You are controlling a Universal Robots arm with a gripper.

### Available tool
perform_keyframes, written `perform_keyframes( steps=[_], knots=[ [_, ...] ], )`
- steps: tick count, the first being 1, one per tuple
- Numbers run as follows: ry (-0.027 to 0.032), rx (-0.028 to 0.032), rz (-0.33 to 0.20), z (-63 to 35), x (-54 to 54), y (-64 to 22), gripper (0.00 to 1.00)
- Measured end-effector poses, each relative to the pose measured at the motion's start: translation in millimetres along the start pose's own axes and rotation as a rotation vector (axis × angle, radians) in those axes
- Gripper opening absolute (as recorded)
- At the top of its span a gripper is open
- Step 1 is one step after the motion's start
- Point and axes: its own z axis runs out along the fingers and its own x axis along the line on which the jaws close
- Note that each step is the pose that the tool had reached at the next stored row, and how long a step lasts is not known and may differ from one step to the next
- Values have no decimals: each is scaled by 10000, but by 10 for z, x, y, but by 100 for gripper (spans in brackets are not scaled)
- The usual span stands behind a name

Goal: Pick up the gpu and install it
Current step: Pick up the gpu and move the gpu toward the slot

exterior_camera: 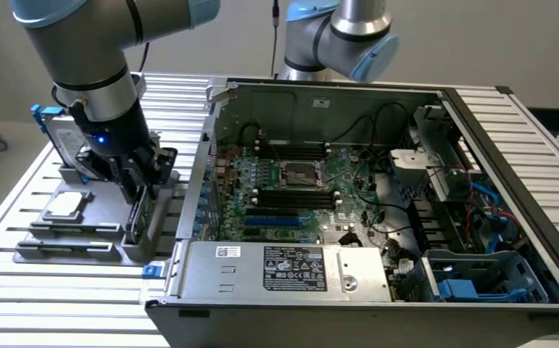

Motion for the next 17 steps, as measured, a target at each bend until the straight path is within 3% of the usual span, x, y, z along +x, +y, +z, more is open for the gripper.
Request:
perform_keyframes(
  steps=[9,12,13,17],
  knots=[
    [-1,-1,1,-1,-11,-13,42],
    [-1,-1,0,-1,-11,-13,40],
    [-1,-1,1,-1,-11,-13,33],
    [1,-1,1,-1,-11,-13,33]
  ],
)
